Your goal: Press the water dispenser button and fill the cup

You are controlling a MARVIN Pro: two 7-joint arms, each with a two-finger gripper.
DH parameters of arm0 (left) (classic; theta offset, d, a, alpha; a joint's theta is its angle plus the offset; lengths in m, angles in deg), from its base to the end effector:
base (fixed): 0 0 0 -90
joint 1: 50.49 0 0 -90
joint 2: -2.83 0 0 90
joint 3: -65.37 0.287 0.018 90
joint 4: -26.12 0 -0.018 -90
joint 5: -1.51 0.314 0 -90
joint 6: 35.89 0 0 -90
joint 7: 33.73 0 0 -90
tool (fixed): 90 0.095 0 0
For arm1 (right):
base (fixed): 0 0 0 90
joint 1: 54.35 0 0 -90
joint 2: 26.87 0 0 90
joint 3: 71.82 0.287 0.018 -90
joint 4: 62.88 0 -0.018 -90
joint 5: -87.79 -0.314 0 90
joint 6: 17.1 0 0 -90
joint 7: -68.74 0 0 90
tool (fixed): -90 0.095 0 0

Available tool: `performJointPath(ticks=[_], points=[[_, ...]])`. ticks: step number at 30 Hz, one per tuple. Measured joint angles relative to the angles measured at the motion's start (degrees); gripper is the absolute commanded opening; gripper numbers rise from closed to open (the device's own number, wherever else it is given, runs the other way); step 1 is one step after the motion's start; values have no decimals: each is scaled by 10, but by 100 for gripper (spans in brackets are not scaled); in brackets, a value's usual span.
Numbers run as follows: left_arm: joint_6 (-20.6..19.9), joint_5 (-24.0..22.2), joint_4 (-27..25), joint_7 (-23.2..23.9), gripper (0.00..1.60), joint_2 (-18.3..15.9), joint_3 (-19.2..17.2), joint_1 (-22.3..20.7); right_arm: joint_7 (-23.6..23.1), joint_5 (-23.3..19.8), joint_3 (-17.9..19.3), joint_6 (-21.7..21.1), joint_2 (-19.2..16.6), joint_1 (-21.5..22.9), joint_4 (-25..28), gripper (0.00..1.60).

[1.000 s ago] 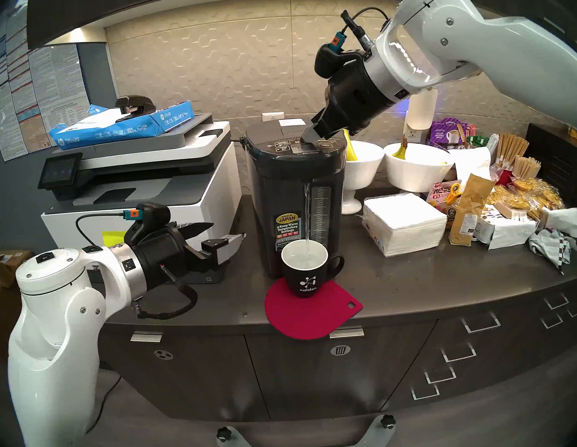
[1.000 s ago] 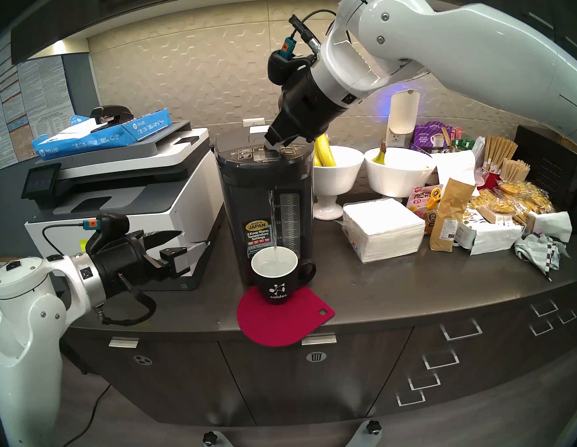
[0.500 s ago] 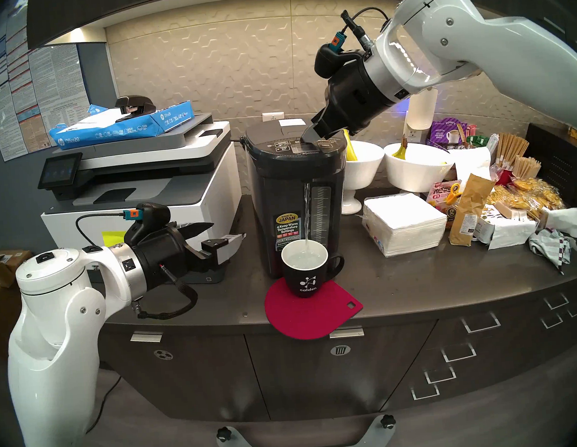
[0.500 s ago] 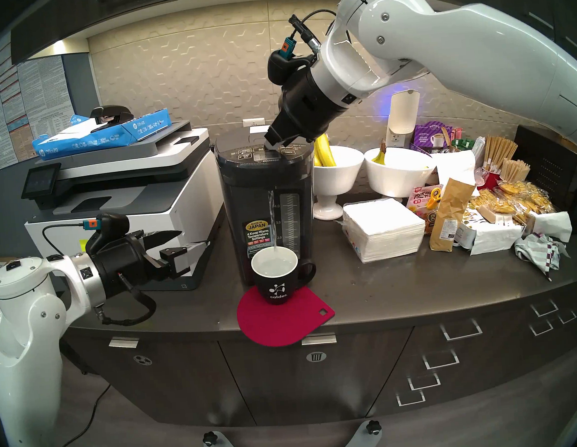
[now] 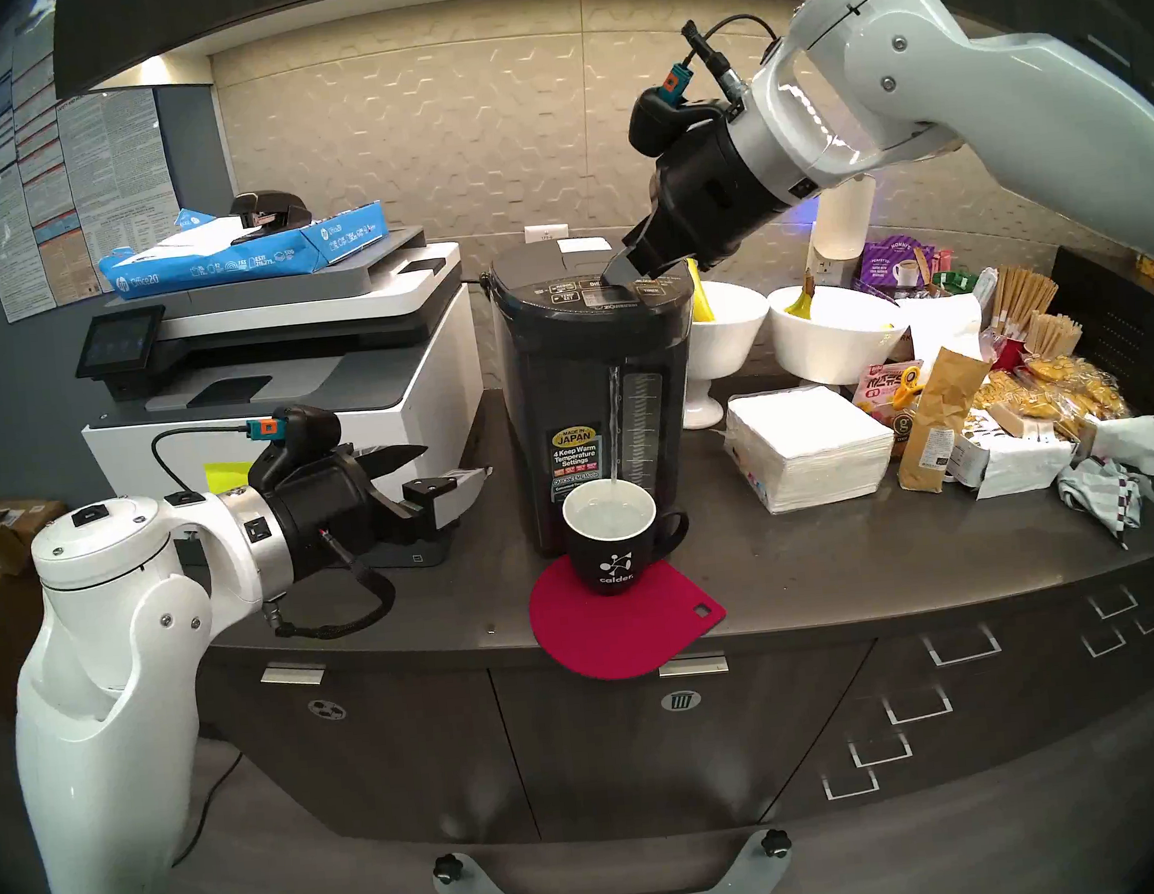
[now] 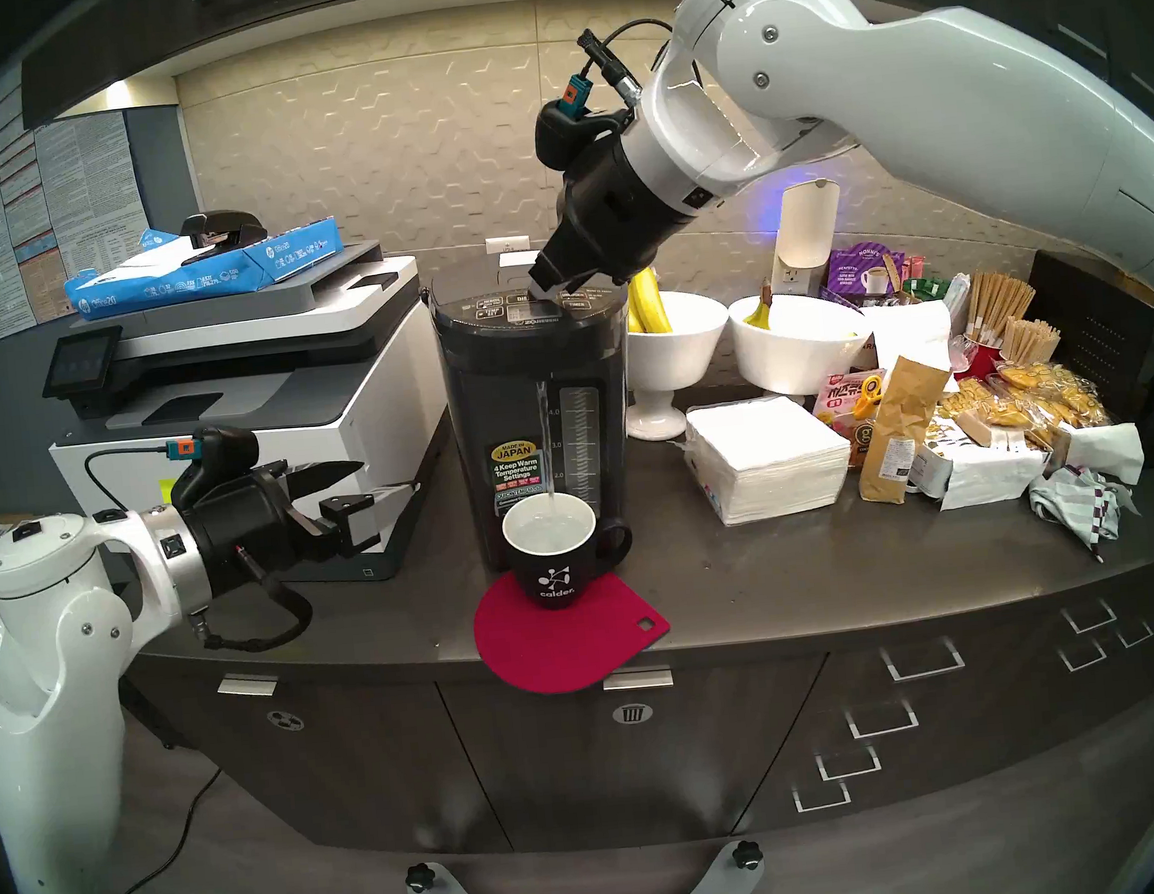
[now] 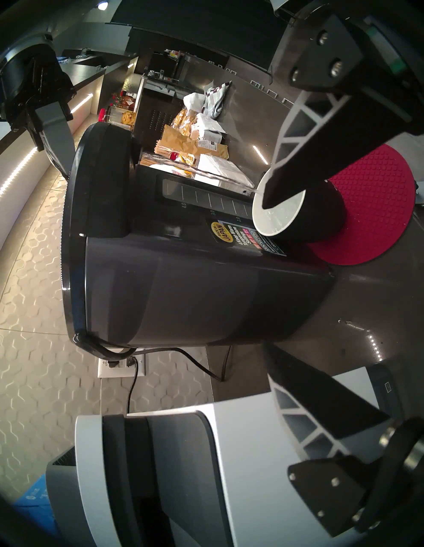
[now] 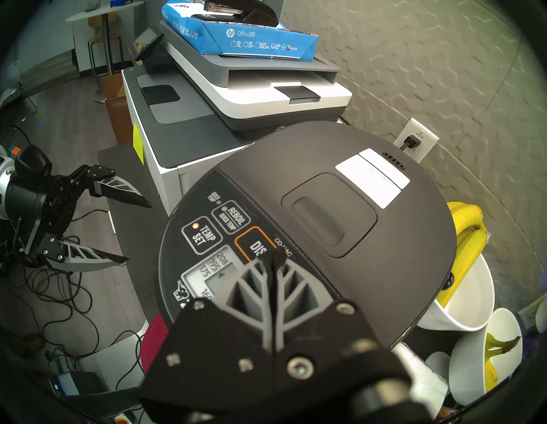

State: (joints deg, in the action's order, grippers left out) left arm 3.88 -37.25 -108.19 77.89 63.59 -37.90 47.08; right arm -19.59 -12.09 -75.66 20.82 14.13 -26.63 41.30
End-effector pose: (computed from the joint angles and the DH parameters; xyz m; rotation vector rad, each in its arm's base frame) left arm 0.3151 0.0352 -0.0951 2.0783 -0.5804 1.6064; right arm 0.4151 0.0926 0.1056 -2.3175 -1.3152 -1.2563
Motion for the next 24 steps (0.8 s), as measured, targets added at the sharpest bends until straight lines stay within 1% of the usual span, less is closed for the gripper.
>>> performJointPath(ticks=[24], points=[[0, 0, 0, 0, 160, 0, 0, 0, 0, 0, 0, 0, 0, 0, 0, 0]])
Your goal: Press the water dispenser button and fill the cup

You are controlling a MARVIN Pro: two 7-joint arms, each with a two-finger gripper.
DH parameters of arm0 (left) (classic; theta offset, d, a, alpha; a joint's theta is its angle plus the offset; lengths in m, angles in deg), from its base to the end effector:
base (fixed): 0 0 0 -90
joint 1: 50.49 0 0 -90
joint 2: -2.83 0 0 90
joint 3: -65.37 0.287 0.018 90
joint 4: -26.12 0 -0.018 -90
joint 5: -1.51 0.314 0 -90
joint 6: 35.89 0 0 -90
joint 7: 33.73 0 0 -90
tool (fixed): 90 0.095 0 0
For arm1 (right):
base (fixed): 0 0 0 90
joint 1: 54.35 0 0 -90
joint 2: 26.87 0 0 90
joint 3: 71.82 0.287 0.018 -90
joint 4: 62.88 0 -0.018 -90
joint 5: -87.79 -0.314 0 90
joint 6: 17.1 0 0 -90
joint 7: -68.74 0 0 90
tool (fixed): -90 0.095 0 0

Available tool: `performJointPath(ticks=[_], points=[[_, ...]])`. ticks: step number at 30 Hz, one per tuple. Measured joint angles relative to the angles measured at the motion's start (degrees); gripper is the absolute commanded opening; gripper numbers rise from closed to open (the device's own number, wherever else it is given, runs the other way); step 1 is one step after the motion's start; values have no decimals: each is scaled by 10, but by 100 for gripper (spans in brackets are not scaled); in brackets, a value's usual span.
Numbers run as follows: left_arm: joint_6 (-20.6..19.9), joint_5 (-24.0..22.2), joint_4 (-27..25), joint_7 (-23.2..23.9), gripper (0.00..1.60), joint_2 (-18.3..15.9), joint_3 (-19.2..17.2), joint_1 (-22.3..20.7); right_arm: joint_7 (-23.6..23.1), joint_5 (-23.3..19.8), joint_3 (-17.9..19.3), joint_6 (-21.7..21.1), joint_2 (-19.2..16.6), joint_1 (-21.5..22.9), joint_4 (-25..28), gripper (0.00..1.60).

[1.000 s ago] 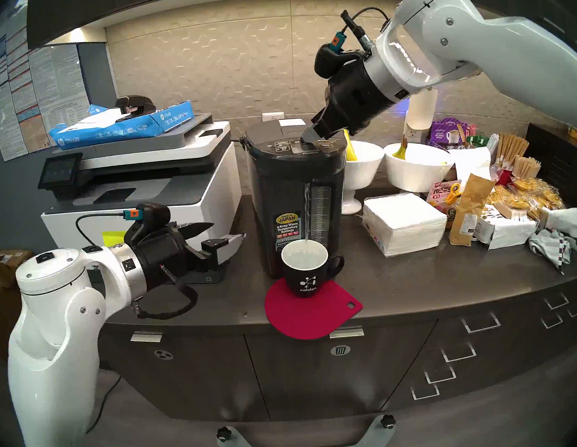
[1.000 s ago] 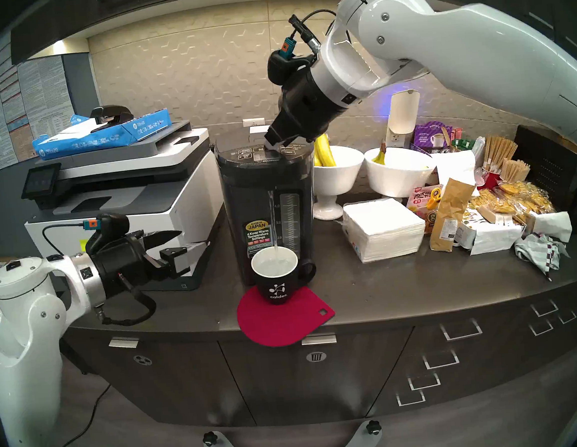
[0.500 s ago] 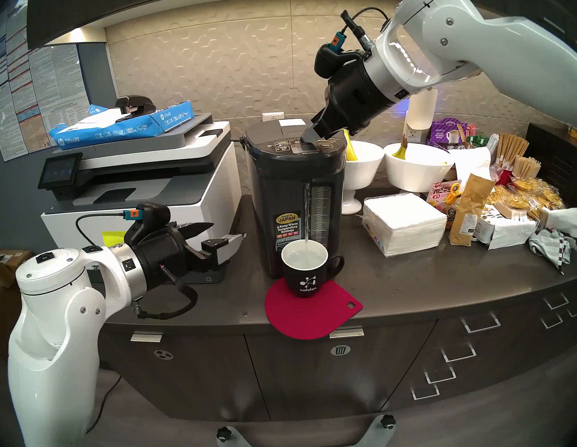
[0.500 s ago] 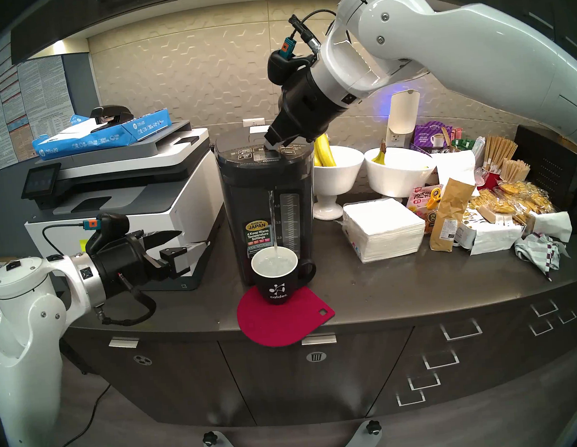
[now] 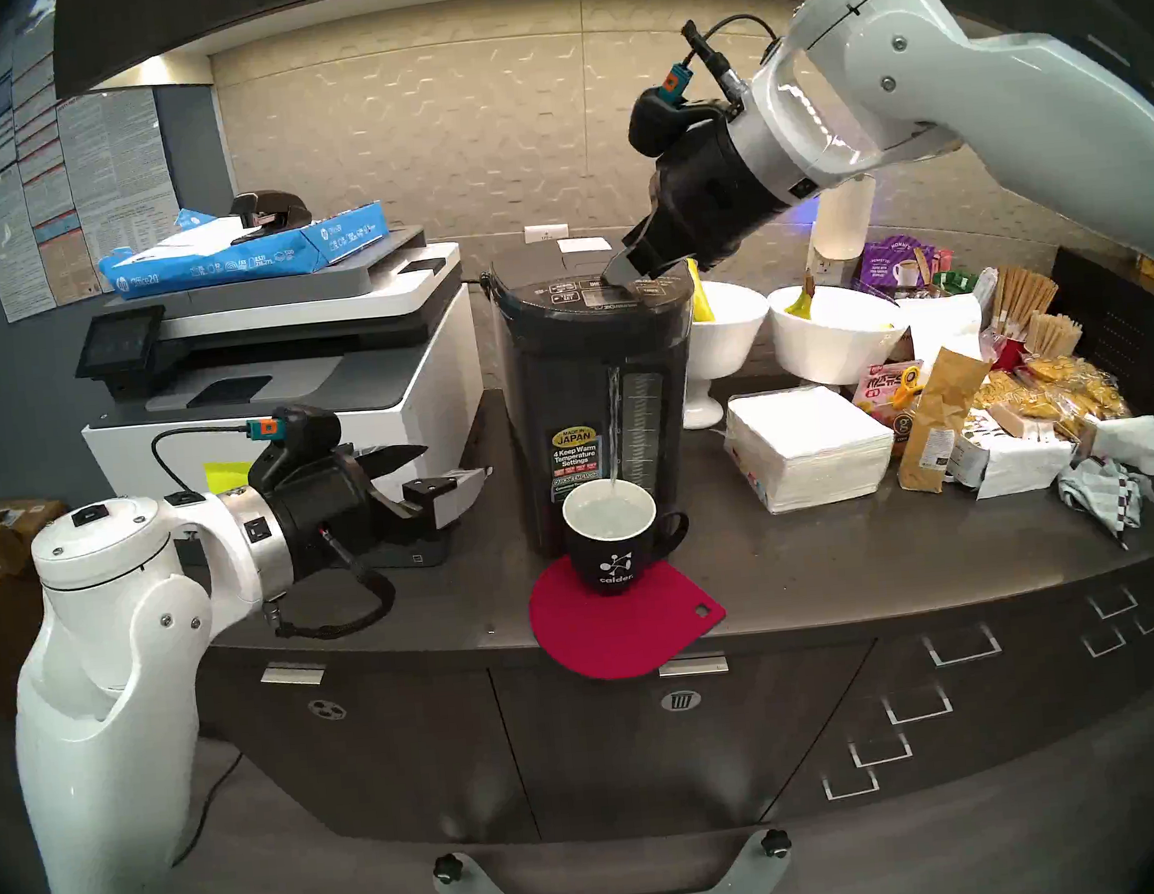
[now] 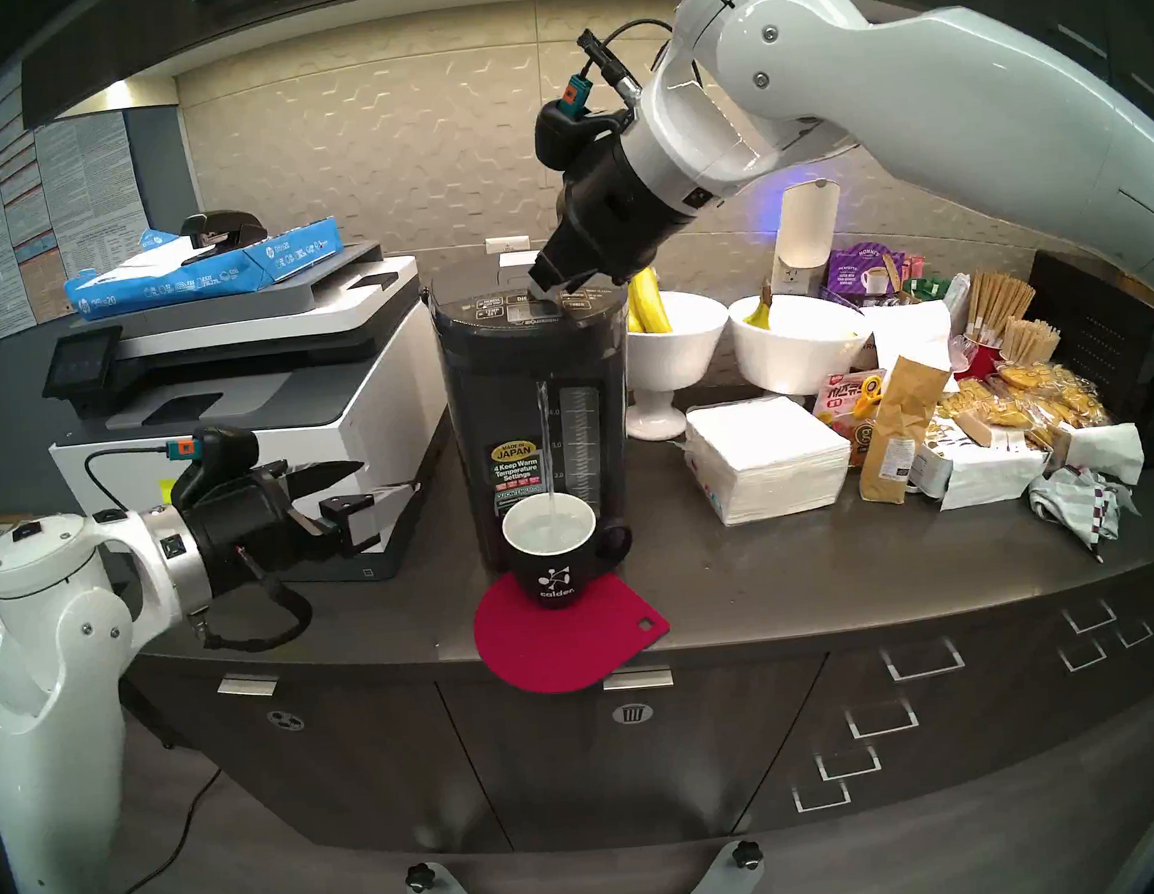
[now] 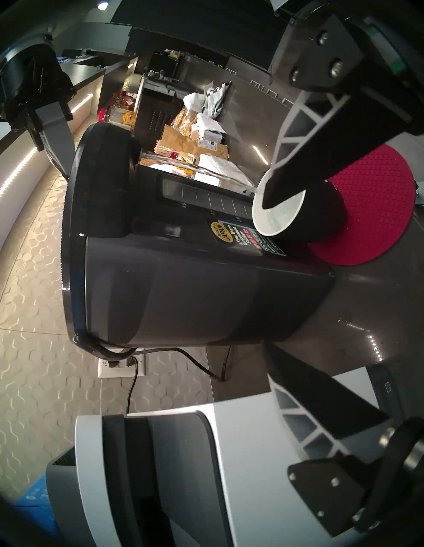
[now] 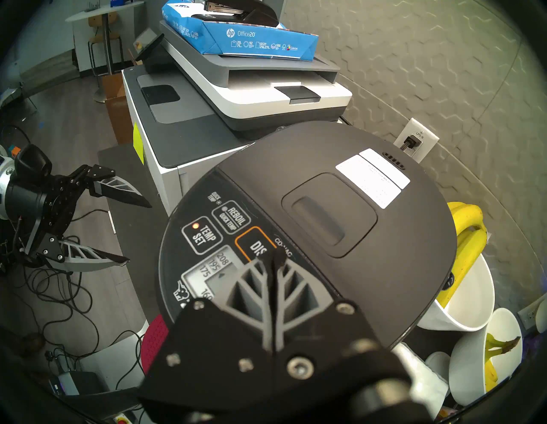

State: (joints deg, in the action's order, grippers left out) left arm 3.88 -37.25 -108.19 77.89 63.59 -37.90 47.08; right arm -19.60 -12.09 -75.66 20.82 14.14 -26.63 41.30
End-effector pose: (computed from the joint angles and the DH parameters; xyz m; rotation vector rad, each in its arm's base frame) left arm 0.3151 0.0352 -0.0951 2.0783 -0.5804 1.6064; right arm 0.4151 0.0927 0.1056 -2.3173 -1.3155 -1.2561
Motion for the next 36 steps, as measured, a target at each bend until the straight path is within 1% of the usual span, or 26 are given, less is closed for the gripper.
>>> performJointPath(ticks=[25, 36], points=[[0, 0, 0, 0, 160, 0, 0, 0, -1, 0, 1, 6, -2, -1, 0, 0], [0, 0, 0, 0, 160, 0, 0, 0, -15, -16, 8, 9, -18, -2, 2, 0]])
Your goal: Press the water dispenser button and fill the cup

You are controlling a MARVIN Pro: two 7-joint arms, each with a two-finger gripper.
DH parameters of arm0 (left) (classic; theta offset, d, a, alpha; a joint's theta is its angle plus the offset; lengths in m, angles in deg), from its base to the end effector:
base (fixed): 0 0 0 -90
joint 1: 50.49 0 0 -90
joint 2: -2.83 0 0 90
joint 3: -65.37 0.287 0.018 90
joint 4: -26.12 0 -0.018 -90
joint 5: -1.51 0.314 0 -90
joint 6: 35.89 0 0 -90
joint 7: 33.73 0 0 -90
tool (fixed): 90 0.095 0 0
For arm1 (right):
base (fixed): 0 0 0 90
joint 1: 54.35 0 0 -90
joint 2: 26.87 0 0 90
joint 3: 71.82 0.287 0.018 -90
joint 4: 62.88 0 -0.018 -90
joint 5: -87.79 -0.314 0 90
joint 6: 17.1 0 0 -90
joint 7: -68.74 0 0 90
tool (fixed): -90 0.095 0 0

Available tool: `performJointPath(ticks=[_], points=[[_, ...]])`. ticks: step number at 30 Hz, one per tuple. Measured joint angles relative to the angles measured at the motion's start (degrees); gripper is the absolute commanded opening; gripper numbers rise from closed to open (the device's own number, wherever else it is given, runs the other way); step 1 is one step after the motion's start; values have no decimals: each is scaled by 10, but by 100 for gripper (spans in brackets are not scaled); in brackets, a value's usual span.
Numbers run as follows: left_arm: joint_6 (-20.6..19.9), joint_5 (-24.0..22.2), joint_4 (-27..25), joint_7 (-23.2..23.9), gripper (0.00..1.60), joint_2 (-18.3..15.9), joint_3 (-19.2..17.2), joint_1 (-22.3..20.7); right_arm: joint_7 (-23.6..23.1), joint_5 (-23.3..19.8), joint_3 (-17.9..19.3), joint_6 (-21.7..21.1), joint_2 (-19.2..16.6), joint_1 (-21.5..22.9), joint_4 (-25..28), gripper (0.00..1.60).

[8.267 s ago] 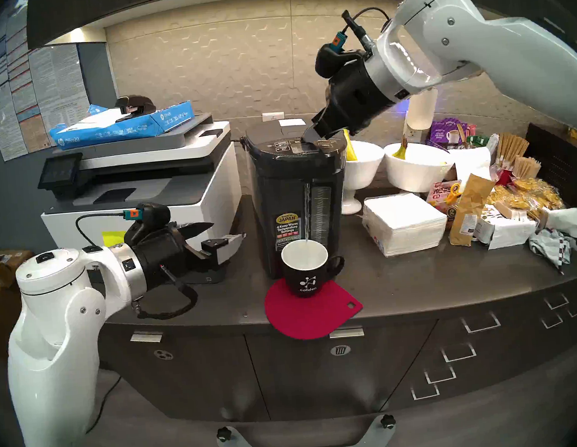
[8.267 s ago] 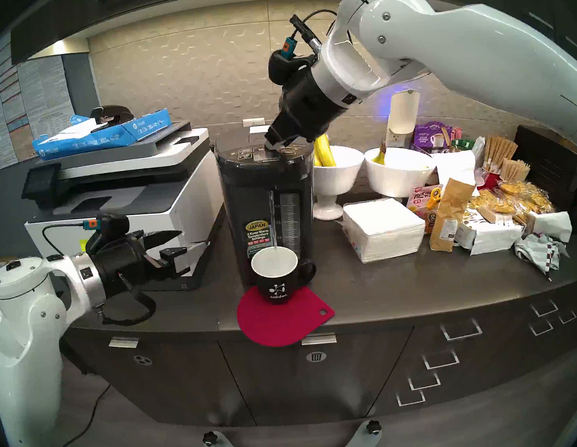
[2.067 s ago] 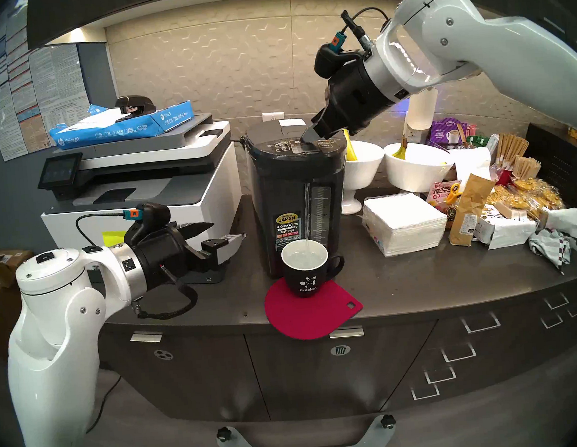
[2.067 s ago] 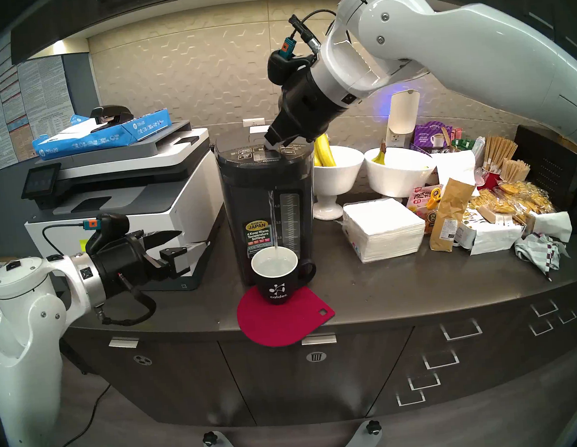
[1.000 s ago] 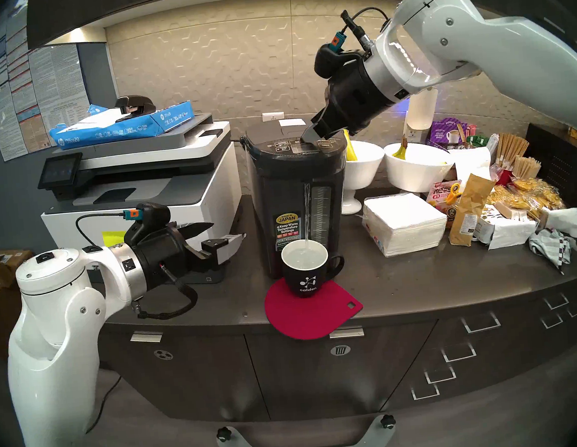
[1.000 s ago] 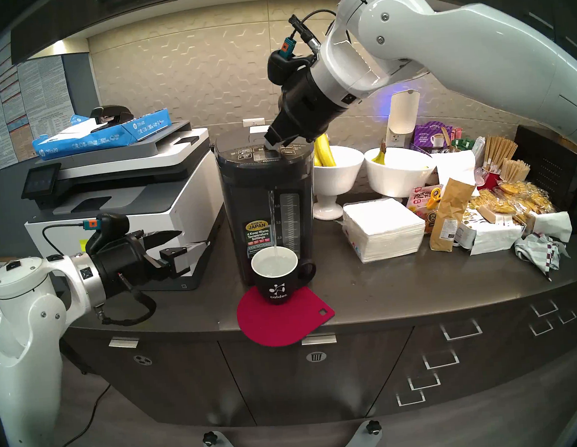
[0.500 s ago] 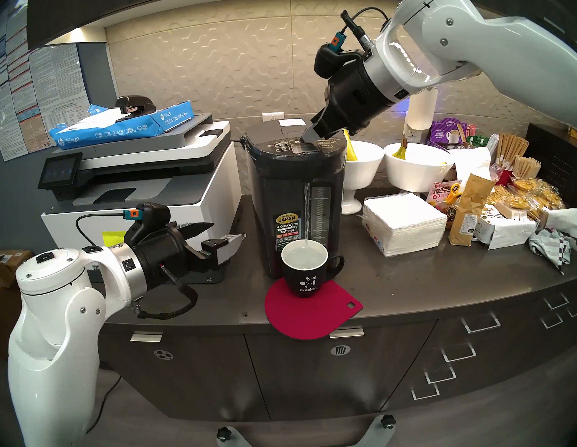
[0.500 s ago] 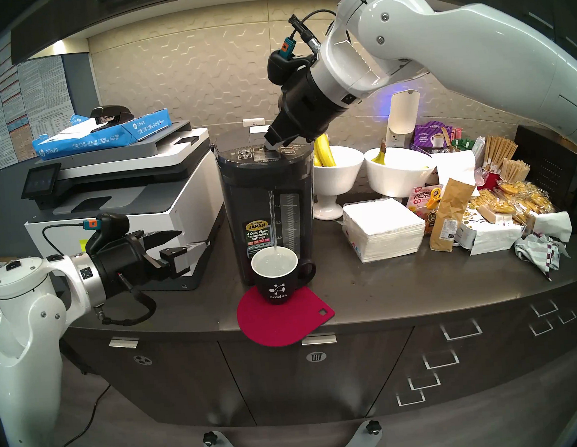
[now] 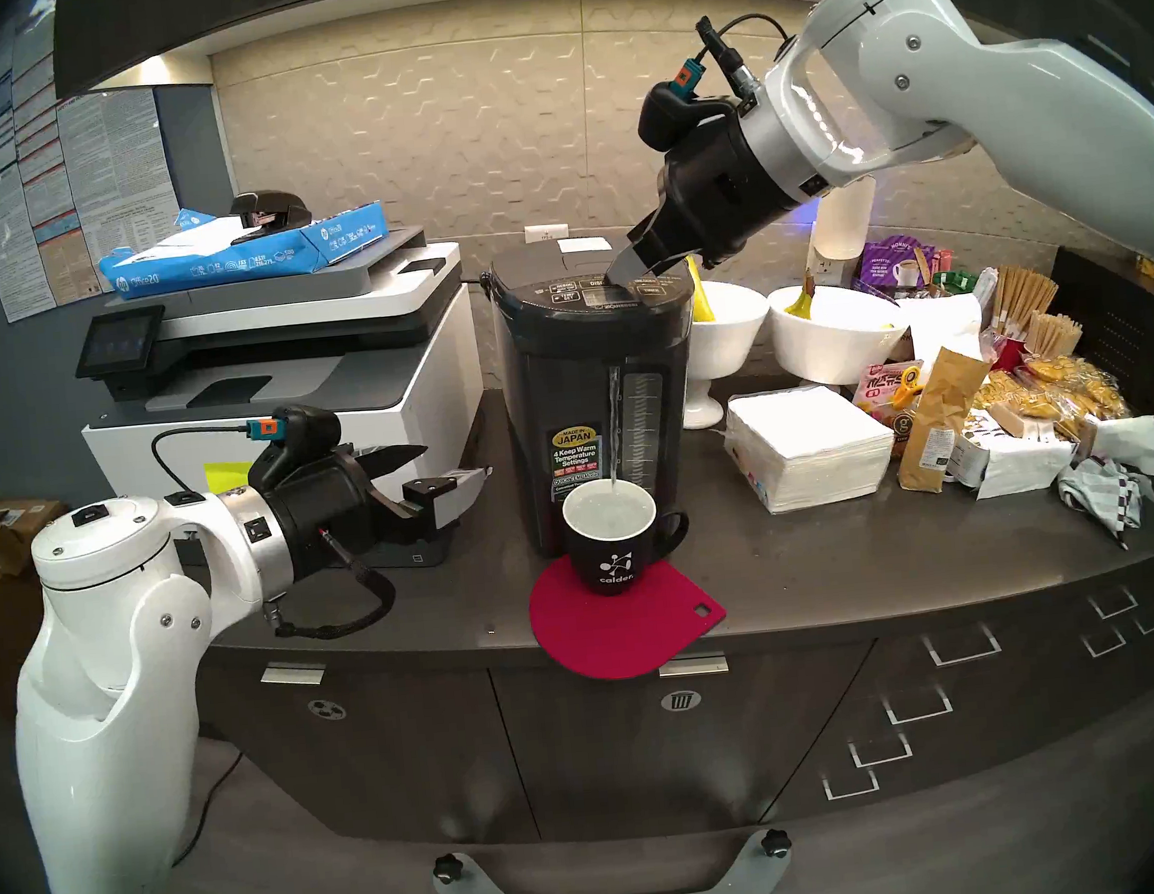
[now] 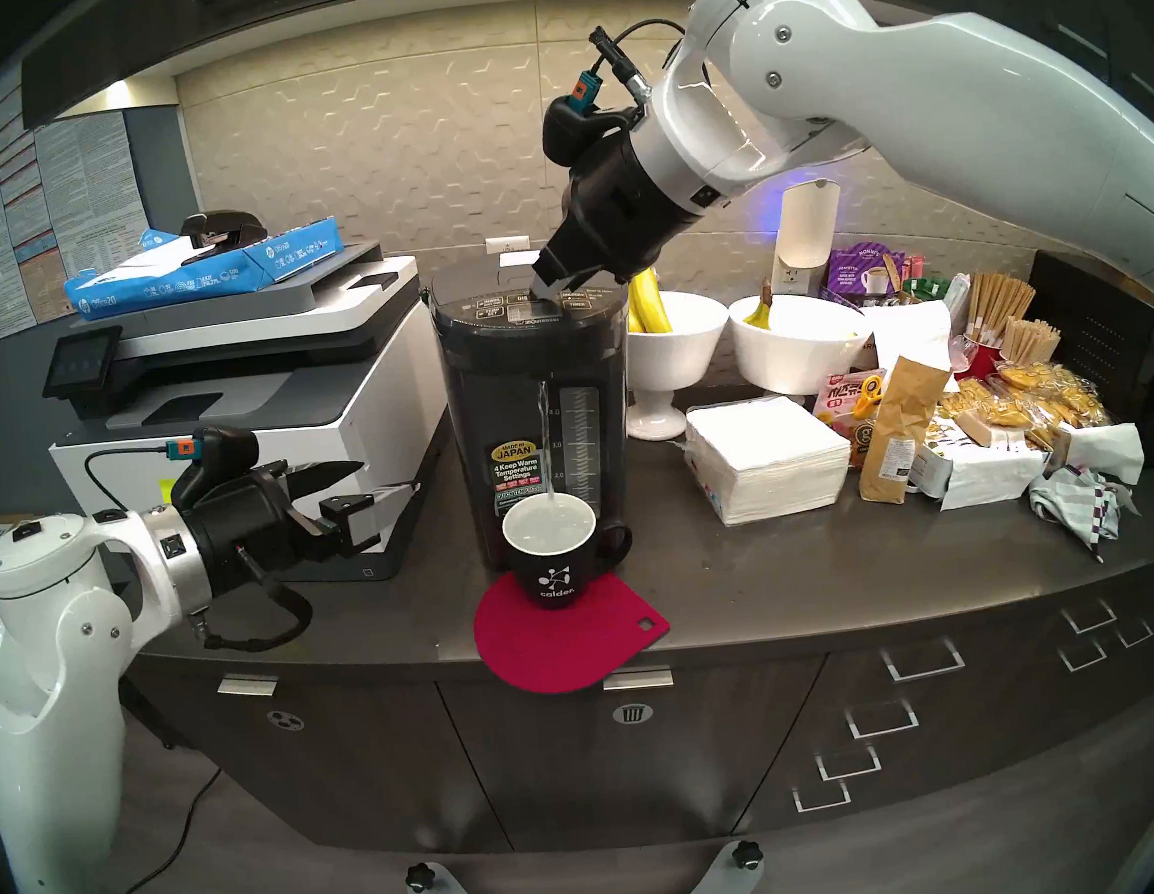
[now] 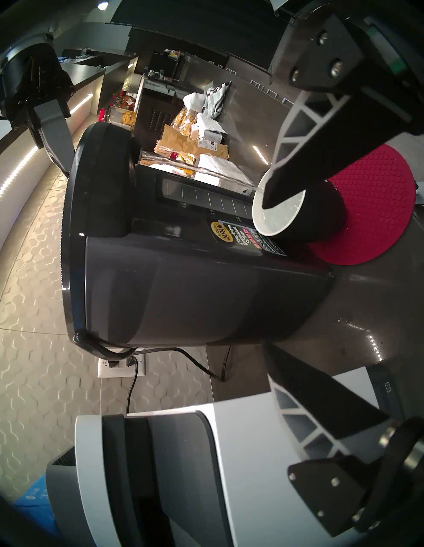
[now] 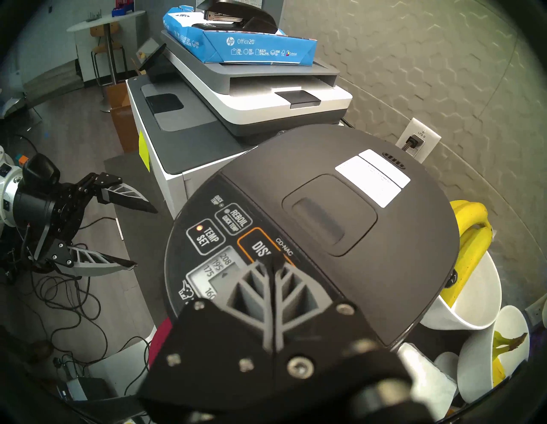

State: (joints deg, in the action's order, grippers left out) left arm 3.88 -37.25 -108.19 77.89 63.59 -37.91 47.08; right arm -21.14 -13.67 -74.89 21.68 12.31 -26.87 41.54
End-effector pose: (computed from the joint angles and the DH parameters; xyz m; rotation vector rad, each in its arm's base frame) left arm 0.3151 0.0352 -0.0951 2.0784 -0.5803 1.6066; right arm 0.4122 0.0847 0.1097 -2.2799 -1.2668 -1.2420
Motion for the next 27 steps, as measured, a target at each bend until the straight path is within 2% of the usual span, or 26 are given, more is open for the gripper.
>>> performJointPath(ticks=[14, 27], points=[[0, 0, 0, 0, 160, 0, 0, 0, -14, -14, 20, 5, -32, 8, 11, 0], [0, 0, 0, 0, 160, 0, 0, 0, -25, -16, 36, 24, -85, 11, 43, 0]])
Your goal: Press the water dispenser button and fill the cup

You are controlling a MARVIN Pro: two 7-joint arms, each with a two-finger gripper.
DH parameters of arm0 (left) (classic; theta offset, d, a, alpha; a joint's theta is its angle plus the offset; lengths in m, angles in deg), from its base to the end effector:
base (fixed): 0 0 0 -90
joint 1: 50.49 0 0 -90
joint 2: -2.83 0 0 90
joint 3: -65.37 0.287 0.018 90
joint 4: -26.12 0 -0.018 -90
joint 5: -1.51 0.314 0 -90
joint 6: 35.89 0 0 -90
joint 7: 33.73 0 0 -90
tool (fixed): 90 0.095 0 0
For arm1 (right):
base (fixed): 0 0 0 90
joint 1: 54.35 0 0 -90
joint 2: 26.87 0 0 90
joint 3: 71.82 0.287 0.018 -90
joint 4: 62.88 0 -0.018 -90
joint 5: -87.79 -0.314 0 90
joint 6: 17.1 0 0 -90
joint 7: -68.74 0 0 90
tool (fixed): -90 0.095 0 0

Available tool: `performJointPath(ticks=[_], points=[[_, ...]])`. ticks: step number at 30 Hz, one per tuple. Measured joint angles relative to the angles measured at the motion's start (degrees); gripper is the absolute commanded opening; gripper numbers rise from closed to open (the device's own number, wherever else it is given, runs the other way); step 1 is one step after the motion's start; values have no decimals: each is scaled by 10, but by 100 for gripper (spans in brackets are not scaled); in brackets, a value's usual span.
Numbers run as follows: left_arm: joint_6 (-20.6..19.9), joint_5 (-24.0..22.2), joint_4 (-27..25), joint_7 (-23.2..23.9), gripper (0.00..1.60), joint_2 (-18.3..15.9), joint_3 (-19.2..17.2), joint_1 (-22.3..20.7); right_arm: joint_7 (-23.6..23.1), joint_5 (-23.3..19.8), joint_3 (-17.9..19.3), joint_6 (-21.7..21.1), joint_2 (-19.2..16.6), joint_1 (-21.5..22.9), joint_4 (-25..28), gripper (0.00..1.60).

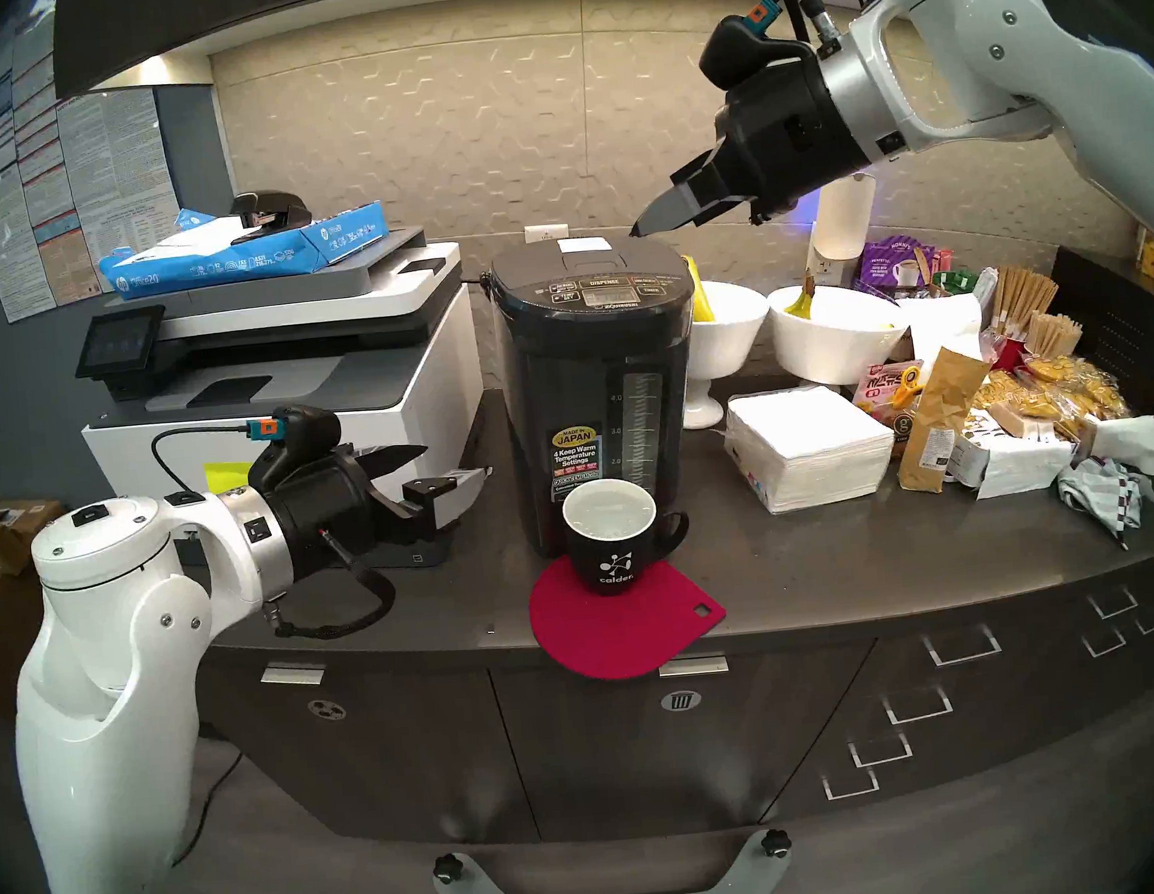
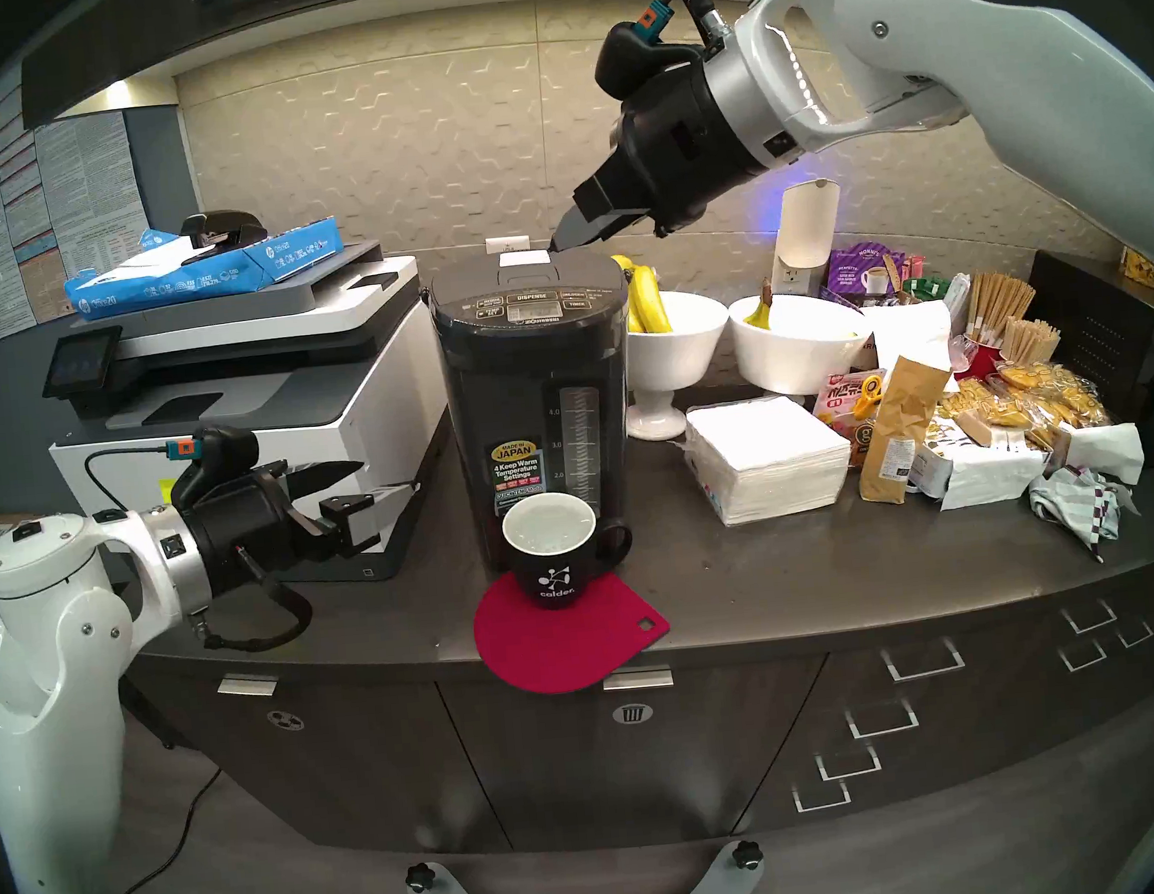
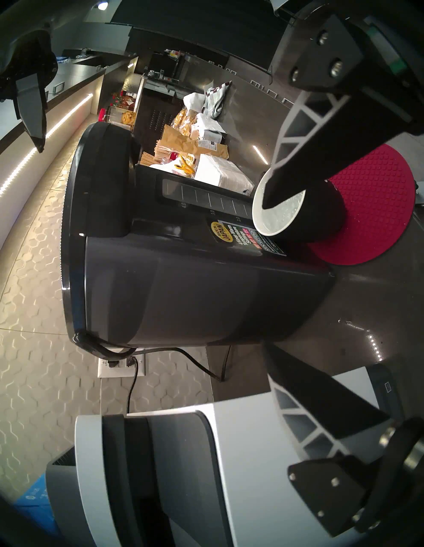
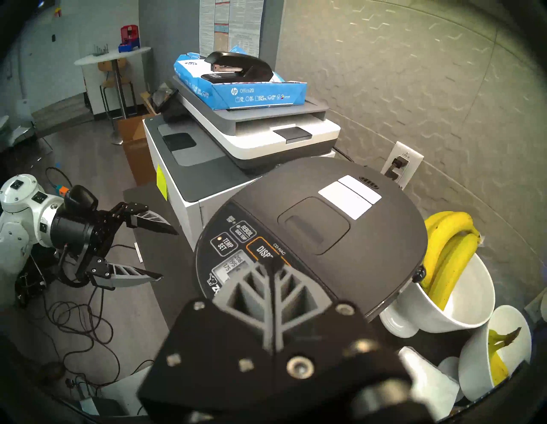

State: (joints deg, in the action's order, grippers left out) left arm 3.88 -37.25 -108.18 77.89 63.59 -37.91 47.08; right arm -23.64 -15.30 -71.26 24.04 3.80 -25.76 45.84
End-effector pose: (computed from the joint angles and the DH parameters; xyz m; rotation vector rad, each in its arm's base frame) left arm 0.3152 0.0353 -0.0952 2.0785 -0.5801 1.6065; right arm 0.3876 0.0498 0.1371 -2.1707 -1.1730 -1.3461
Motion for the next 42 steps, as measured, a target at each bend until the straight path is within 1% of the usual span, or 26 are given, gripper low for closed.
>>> performJointPath(ticks=[6, 15, 33, 42], points=[[0, 0, 0, 0, 160, 0, 0, 0, -6, 17, 4, 17, -32, 0, 18, 0], [0, 0, 0, 0, 160, 0, 0, 0, -16, 31, 3, 34, -62, -4, 27, 0], [0, 0, 0, 0, 160, 0, 0, 0, -31, 20, 5, 40, -119, -6, 54, 0], [0, 0, 0, 0, 160, 0, 0, 0, -40, 17, 12, 40, -140, -1, 53, 0]])
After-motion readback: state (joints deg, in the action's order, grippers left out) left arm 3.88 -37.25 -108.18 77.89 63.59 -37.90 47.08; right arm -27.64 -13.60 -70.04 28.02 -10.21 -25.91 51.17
